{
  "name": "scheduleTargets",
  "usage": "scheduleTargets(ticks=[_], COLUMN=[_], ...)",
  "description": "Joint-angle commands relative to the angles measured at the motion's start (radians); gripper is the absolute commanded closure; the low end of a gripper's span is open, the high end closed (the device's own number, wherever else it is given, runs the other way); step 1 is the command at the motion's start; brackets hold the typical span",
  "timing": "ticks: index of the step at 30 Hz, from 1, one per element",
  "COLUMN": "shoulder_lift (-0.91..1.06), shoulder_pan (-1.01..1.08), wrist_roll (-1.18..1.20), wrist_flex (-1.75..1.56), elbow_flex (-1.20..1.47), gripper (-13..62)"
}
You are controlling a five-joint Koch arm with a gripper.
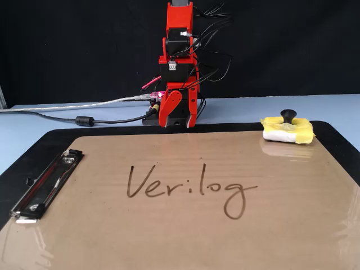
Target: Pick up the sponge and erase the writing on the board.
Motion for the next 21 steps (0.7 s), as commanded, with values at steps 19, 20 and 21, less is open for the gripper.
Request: scheduleTargets(ticks=[19, 20, 21], shoulder_lift=[0.123, 0.104, 0.091], shoulder_pan=[-0.687, -0.721, -0.744], wrist_roll=[-0.411, -0.41, -0.407], wrist_flex=[-1.436, -1.497, -1.543], elbow_flex=[0.037, 0.037, 0.044], gripper=[16.5, 16.5, 16.6])
